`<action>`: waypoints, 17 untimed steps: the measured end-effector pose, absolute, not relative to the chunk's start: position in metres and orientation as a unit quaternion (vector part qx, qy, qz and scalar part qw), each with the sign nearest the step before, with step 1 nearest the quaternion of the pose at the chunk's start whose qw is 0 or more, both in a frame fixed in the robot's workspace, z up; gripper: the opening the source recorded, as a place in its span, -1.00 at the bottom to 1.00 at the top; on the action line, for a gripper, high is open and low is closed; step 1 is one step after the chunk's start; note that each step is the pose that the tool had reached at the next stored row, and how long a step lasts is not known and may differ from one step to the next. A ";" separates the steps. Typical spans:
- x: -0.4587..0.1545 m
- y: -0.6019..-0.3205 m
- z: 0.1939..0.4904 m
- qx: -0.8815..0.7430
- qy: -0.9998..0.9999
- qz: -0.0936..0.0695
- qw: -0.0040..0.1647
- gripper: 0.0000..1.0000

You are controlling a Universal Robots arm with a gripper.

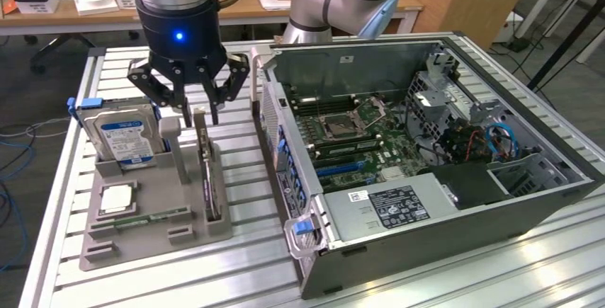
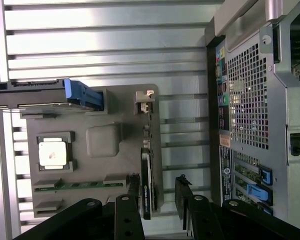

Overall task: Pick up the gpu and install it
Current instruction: 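Pick up the gpu and move the gpu toward the slot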

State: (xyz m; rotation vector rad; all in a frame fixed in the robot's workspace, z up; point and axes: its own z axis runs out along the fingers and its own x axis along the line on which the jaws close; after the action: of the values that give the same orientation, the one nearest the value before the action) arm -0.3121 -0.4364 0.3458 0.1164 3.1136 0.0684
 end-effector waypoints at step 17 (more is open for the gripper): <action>-0.312 -0.441 0.333 0.037 0.999 0.022 0.013 -0.17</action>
State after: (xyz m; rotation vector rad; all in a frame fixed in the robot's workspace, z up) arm -0.3122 -0.4408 0.3328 0.1166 3.1135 0.0686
